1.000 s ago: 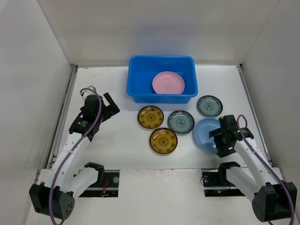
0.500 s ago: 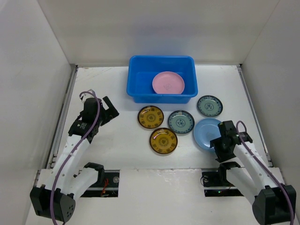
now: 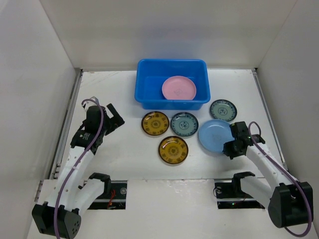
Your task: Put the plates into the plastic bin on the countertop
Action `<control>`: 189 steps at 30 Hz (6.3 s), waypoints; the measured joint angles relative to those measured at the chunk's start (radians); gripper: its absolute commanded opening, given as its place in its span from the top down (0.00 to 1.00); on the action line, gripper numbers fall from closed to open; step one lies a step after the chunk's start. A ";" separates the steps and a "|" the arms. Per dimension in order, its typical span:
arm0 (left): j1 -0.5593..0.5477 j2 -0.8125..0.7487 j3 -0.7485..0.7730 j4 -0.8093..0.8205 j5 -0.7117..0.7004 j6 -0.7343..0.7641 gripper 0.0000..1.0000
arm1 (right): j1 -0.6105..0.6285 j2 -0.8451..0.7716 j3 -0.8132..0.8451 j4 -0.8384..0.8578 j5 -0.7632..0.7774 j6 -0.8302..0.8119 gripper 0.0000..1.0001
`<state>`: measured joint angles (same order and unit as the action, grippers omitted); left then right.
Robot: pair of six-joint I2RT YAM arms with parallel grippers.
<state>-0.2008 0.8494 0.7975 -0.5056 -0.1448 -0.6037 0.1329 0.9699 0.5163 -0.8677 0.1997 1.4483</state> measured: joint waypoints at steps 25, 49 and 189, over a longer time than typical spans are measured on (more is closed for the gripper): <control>0.005 -0.044 -0.021 -0.017 0.003 -0.003 0.00 | 0.331 0.468 1.160 -0.218 0.176 -0.194 1.00; 0.012 -0.094 -0.175 0.031 0.071 -0.051 0.00 | 0.181 1.191 1.492 0.099 0.035 -0.716 0.80; -0.149 0.268 0.153 0.372 0.091 0.149 0.00 | 0.530 0.204 -0.116 0.841 -0.414 -0.654 0.36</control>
<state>-0.3500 1.1172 0.9504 -0.1341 -0.0536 -0.4545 0.6628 1.1744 0.4000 -0.0269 -0.2138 0.7944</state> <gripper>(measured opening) 0.997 0.665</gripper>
